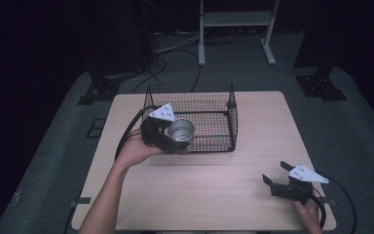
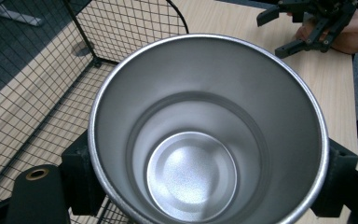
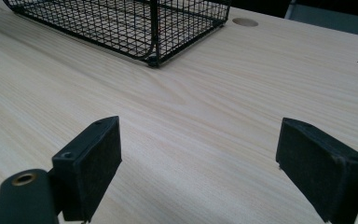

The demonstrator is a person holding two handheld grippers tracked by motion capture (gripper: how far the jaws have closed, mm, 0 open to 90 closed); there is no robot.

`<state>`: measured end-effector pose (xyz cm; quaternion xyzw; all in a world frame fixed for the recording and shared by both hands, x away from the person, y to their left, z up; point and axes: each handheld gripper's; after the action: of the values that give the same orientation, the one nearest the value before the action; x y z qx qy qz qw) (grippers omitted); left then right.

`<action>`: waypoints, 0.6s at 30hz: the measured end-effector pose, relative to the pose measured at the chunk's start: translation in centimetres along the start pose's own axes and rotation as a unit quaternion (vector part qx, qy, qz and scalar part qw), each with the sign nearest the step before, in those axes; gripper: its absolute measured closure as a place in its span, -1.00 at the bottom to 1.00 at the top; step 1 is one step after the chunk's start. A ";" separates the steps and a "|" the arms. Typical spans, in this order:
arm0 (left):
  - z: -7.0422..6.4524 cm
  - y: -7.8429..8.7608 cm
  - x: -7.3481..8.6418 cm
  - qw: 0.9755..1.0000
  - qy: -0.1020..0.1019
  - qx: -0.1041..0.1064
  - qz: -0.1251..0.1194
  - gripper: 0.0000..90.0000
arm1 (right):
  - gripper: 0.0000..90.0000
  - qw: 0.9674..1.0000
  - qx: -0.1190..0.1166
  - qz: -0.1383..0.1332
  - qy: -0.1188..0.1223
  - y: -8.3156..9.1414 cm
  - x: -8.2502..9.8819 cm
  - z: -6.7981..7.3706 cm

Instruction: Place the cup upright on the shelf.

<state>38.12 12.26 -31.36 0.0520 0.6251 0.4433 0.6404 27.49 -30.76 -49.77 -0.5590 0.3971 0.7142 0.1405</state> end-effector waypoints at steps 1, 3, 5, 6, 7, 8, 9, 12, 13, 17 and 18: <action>0.2 0.0 -0.2 1.000 -0.003 -0.002 0.003 -0.61 | -0.70 1.000 0.000 0.000 0.000 0.0 0.0 0.0; 0.7 0.0 -0.5 1.000 -0.002 -0.002 0.005 -0.61 | -0.70 1.000 0.000 -0.001 0.001 0.0 0.0 0.0; 0.9 -0.1 -0.7 1.000 0.005 -0.003 0.004 -0.61 | -0.70 1.000 0.000 -0.001 0.002 0.0 0.0 0.0; 1.1 -0.1 -0.8 1.000 0.002 -0.003 0.007 -0.61 | -0.70 1.000 0.000 -0.001 0.003 0.0 0.0 0.0; 1.1 -0.1 -0.8 1.000 0.002 -0.003 0.007 -0.61 | -0.70 1.000 0.000 -0.001 0.003 0.0 0.0 0.0; 1.4 -0.2 -0.9 1.000 0.008 -0.004 0.007 -0.61 | -0.70 1.000 0.000 -0.001 0.003 0.0 0.0 0.0; 1.4 -0.2 -0.9 1.000 0.008 -0.004 0.007 -0.61 | -0.70 1.000 -0.001 -0.001 0.002 0.0 0.0 0.0; 2.0 -0.6 -1.3 1.000 0.013 -0.005 0.010 -0.61 | -0.70 1.000 -0.001 -0.001 0.000 0.0 0.0 0.0; 2.2 -0.7 -1.4 1.000 0.015 -0.005 0.010 -0.61 | -0.70 1.000 -0.001 -0.001 0.000 0.0 0.0 0.0; 2.7 -1.2 -1.8 1.000 0.022 -0.006 0.016 -0.61 | -0.70 1.000 -0.001 -0.003 -0.003 0.0 0.0 0.0; 2.7 -1.2 -1.8 1.000 0.022 -0.006 0.016 -0.61 | -0.70 1.000 -0.001 -0.003 -0.003 0.0 0.0 0.0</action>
<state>41.35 11.77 -30.19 0.0485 0.6356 0.4582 0.6194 27.51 -30.81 -49.76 -0.5579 0.3945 0.7160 0.1431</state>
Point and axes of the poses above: each handheld gripper's, and its own axes: y roughly backward along the jaws, x roughly out of its underside, z roughly to its left, and after that the axes turned 14 degrees about -x, right-handed
